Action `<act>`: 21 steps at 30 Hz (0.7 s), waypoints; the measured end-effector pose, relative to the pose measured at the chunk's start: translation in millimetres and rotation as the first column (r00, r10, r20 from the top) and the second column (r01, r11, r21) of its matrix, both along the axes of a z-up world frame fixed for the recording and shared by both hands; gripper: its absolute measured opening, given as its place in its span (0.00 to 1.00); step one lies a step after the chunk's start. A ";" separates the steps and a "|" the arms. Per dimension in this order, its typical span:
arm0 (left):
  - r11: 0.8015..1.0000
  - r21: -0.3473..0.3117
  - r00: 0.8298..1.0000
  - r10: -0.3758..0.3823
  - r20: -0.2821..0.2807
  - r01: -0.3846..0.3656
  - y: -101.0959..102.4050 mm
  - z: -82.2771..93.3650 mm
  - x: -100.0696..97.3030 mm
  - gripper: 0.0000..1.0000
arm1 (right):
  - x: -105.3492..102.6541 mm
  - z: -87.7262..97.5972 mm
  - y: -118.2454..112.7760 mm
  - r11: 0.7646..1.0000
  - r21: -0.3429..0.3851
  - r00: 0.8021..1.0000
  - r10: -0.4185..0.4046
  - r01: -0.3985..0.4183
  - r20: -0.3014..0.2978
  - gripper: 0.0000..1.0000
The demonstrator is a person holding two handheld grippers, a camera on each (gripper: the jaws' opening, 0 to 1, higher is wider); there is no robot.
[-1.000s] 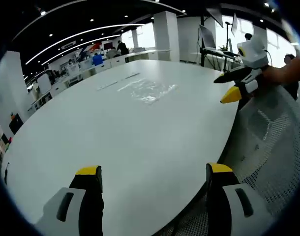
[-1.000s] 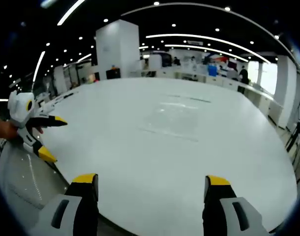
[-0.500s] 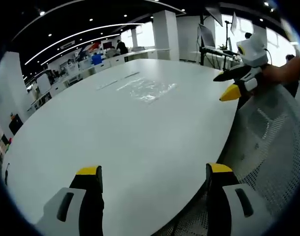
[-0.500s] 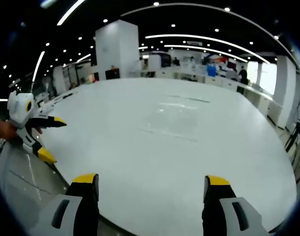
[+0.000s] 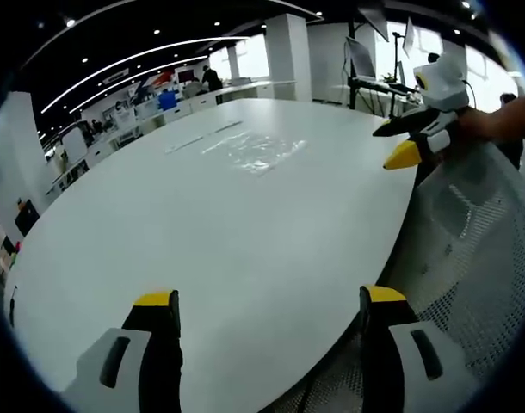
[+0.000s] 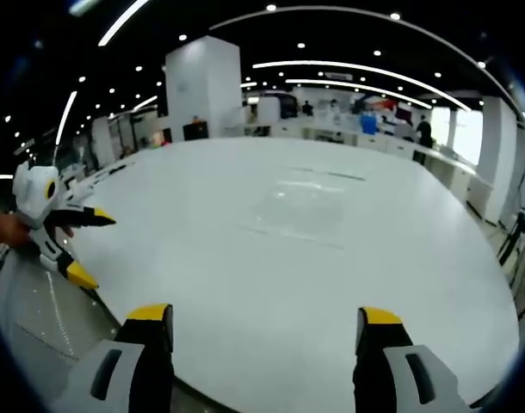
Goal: Open the resealable bag by pulling the two sides of the seal apart until the entire bag opening is separated and visibly accessible.
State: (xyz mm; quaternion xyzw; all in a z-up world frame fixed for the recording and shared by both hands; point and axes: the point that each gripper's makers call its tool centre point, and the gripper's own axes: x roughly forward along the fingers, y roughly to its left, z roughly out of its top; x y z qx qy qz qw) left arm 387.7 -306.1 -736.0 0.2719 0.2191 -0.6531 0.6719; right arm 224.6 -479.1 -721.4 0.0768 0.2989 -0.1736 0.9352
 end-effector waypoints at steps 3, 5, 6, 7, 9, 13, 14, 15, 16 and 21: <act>1.000 0.017 1.000 -0.011 0.008 0.011 1.3 -3.2 -0.6 0.84 | -0.5 0.6 -0.7 1.000 0.003 1.000 -0.008 0.008 0.003 0.86; 1.000 0.014 1.000 -0.009 0.003 0.009 1.4 -2.7 -0.2 0.84 | 0.0 0.8 -0.6 1.000 0.001 1.000 -0.007 0.007 0.004 0.86; 1.000 0.015 1.000 -0.007 0.000 0.007 1.6 -2.8 -0.2 0.84 | 0.0 0.7 -0.6 1.000 0.001 1.000 -0.007 0.007 0.003 0.86; 1.000 0.017 1.000 -0.007 -0.001 0.007 1.9 -3.2 -0.5 0.84 | -0.3 0.6 -0.9 1.000 0.000 1.000 -0.009 0.009 0.002 0.86; 1.000 0.024 1.000 -0.013 0.000 0.013 2.3 -4.5 -1.5 0.84 | -0.4 0.9 -1.4 1.000 0.001 1.000 -0.013 0.013 0.004 0.86; 1.000 0.026 1.000 -0.016 -0.002 0.016 2.5 -5.0 -1.7 0.84 | -0.9 -0.2 -1.7 1.000 0.001 1.000 -0.014 0.014 -0.002 0.85; 1.000 0.025 1.000 -0.015 -0.003 0.015 2.6 -4.9 -1.5 0.84 | -0.9 0.2 -1.2 1.000 0.001 1.000 -0.013 0.013 -0.002 0.85; 1.000 0.022 1.000 -0.015 -0.005 0.015 2.5 -4.5 -1.7 0.84 | -0.8 0.3 -1.0 1.000 0.000 1.000 -0.012 0.012 -0.003 0.85; 1.000 0.020 1.000 -0.017 -0.006 0.017 2.3 -4.1 -1.9 0.84 | -0.7 0.1 -0.8 1.000 0.000 1.000 -0.011 0.011 -0.003 0.85; 1.000 0.021 1.000 -0.014 -0.002 0.014 2.7 -4.6 -1.0 0.84 | 1.5 3.0 0.3 1.000 0.011 1.000 -0.012 0.012 0.020 0.86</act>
